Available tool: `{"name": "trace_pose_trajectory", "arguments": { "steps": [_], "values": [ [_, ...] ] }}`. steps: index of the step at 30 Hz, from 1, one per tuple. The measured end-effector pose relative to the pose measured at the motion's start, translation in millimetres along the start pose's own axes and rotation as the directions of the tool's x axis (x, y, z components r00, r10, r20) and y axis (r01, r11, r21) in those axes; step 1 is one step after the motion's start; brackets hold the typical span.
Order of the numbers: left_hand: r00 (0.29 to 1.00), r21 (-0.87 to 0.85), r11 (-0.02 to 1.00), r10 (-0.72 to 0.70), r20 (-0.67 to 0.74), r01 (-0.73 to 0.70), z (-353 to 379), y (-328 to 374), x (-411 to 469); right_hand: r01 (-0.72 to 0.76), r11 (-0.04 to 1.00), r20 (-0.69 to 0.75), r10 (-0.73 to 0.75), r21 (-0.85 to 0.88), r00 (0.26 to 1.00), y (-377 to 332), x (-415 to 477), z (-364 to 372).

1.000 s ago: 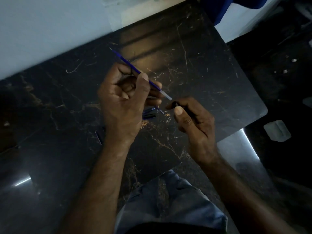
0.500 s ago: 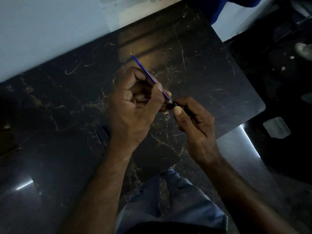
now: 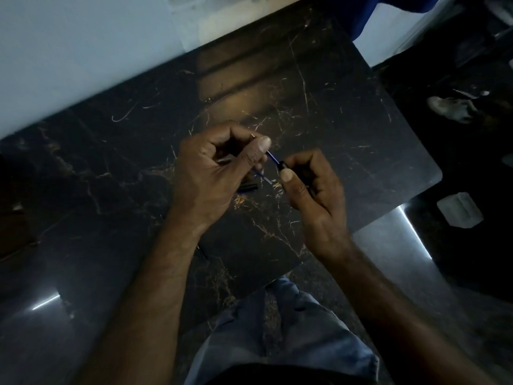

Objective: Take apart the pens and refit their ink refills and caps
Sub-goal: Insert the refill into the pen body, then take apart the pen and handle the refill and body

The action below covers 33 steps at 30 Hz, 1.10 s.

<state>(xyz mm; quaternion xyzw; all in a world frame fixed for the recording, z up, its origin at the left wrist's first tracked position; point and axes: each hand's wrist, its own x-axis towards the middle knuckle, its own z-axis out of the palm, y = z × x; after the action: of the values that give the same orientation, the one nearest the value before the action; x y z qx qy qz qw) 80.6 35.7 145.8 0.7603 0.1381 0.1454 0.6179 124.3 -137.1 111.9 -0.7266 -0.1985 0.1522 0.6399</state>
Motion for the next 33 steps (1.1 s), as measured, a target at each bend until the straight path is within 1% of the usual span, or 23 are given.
{"name": "trace_pose_trajectory", "arguments": {
  "steps": [3, 5, 6, 7, 8, 10, 12, 15, 18, 23, 25, 26, 27, 28, 29, 30, 31, 32, 33],
  "values": [
    [0.999, -0.028, 0.999, -0.023, 0.039, 0.024, -7.9, -8.3, 3.3, 0.01, 1.0, 0.006, -0.01, -0.012, 1.0, 2.3, 4.1, 2.0],
    [0.997, -0.106, 0.992, -0.071, 0.012, 0.072, -12.1, -22.1, 6.1, 0.01, 1.0, 0.011, -0.01, 0.0, 1.0, 3.7, 7.4, 1.9],
    [0.994, -0.093, 0.99, -0.105, -0.023, 0.103, -13.5, -34.5, 8.5, 0.014, 1.0, 0.012, -0.014, 0.007, 1.0, 4.4, 9.0, 1.3],
    [0.99, -0.01, 0.991, -0.132, -0.056, 0.132, -13.2, -50.6, 11.6, 0.019, 1.0, 0.013, -0.019, 0.011, 1.0, 4.7, 10.3, 0.6],
    [0.986, 0.128, 0.979, -0.151, -0.073, 0.159, -11.7, -70.1, 14.6, 0.025, 1.0, 0.013, -0.025, 0.014, 1.0, 5.0, 11.1, -0.3],
    [0.977, 0.387, 0.898, -0.206, -0.05, 0.209, -6.0, -110.4, 17.1, 0.026, 0.999, 0.013, -0.027, 0.021, 1.0, 6.4, 11.3, -1.9],
    [0.962, 0.547, 0.806, -0.272, 0.006, 0.225, 0.5, -139.7, 17.5, 0.02, 0.999, 0.011, -0.02, 0.027, 1.0, 9.4, 10.0, -3.4],
    [0.944, 0.622, 0.759, -0.317, 0.094, 0.193, 9.8, -154.7, 20.0, 0.001, 1.0, 0.004, -0.001, 0.02, 1.0, 13.4, 7.1, -7.2],
    [0.935, 0.649, 0.736, -0.338, 0.109, 0.19, 13.3, -157.6, 24.7, -0.012, 1.0, -0.001, 0.012, 0.016, 1.0, 16.7, 5.4, -10.0],
    [0.914, 0.69, 0.71, -0.36, 0.184, 0.141, 14.2, -153.9, 30.6, -0.019, 1.0, 0.004, 0.019, 0.007, 1.0, 18.1, 5.3, -13.0],
    [0.908, 0.674, 0.718, -0.382, 0.171, 0.175, 12.7, -150.7, 31.3, -0.011, 1.0, 0.005, 0.011, -0.001, 1.0, 17.4, 4.2, -14.2],
    [0.909, 0.63, 0.744, -0.393, 0.142, 0.223, 11.4, -146.8, 31.5, -0.01, 1.0, 0.004, 0.01, -0.002, 1.0, 17.3, 3.4, -15.2],
    [0.911, 0.531, 0.792, -0.404, 0.085, 0.302, 10.0, -140.2, 31.8, -0.013, 1.0, 0.001, 0.013, -0.002, 1.0, 17.7, 2.3, -16.6],
    [0.903, 0.354, 0.846, -0.429, 0.009, 0.399, 8.9, -130.4, 31.8, -0.022, 1.0, -0.003, 0.022, -0.003, 1.0, 18.9, 0.9, -18.2],
    [0.881, 0.105, 0.875, -0.47, -0.055, 0.473, 7.8, -117.2, 31.2, -0.032, 0.999, -0.008, 0.032, -0.006, 0.999, 20.5, -0.6, -19.9],
    [0.858, -0.152, 0.859, -0.505, -0.092, 0.49, 7.0, -101.5, 29.5, -0.041, 0.999, -0.011, 0.041, -0.009, 0.999, 22.1, -2.4, -21.0],
    [0.846, -0.355, 0.814, -0.523, -0.105, 0.459, 6.9, -85.6, 26.9, -0.049, 0.999, -0.011, 0.049, -0.011, 0.999, 23.8, -4.0, -21.6],
    [0.845, -0.487, 0.768, -0.525, -0.106, 0.416, 7.5, -71.0, 23.5, -0.056, 0.998, -0.011, 0.056, -0.013, 0.998, 24.8, -5.7, -21.8],
    [0.849, -0.575, 0.725, -0.519, -0.094, 0.38, 8.5, -57.7, 19.4, -0.062, 0.998, -0.011, 0.062, -0.017, 0.998, 25.4, -7.0, -21.3]
  ]
}}
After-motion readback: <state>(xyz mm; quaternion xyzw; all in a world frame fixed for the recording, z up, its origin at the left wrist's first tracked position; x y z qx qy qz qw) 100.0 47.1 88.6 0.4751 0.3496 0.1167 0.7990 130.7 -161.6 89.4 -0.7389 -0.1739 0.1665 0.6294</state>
